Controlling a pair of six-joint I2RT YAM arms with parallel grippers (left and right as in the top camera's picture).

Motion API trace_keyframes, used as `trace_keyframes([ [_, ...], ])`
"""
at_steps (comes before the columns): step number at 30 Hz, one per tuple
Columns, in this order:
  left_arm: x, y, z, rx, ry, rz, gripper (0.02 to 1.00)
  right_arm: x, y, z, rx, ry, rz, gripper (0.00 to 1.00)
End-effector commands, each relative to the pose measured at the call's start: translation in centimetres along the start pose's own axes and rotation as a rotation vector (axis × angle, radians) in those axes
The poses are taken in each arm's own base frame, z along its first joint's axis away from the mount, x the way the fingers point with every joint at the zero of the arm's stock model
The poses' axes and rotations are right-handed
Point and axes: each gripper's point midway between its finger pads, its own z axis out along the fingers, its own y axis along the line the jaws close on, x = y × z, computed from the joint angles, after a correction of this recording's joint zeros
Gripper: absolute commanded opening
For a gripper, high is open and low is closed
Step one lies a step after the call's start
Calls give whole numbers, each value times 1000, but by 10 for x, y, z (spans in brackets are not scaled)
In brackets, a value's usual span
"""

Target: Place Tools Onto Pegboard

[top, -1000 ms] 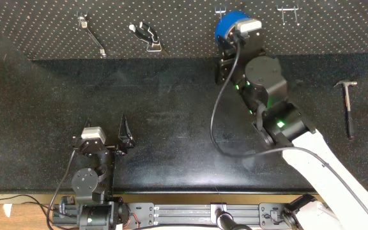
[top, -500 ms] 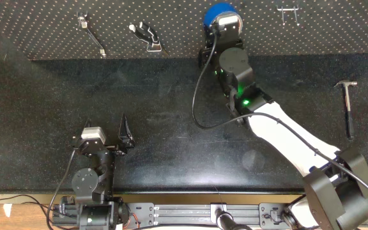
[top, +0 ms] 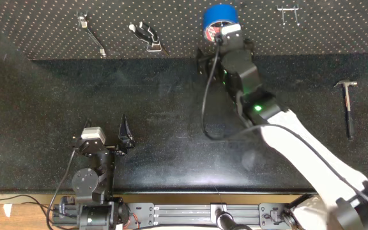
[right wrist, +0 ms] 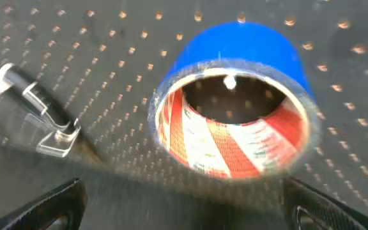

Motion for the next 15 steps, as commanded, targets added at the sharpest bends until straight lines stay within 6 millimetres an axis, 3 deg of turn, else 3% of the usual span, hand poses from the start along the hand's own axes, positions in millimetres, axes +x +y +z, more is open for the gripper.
trace_keyframes([
  [1, 2, -2, 0, 11, 5, 3, 998, 11, -19, -51, 41, 120, -17, 985],
  [5, 2, -2, 0, 11, 5, 3, 996, 107, -97, -99, 248, 575, -2, 987],
  [7, 2, -2, 0, 11, 5, 3, 996, 124, -139, -116, 336, 665, 45, 987],
  [10, 2, -2, 0, 11, 5, 3, 996, 138, -177, -127, 317, 723, 22, 987],
  [12, 2, -2, 0, 11, 5, 3, 996, 150, -218, -145, 370, 781, 29, 987],
  [15, 2, -2, 0, 11, 4, 3, 996, 173, -261, -169, 417, 872, 64, 987],
])
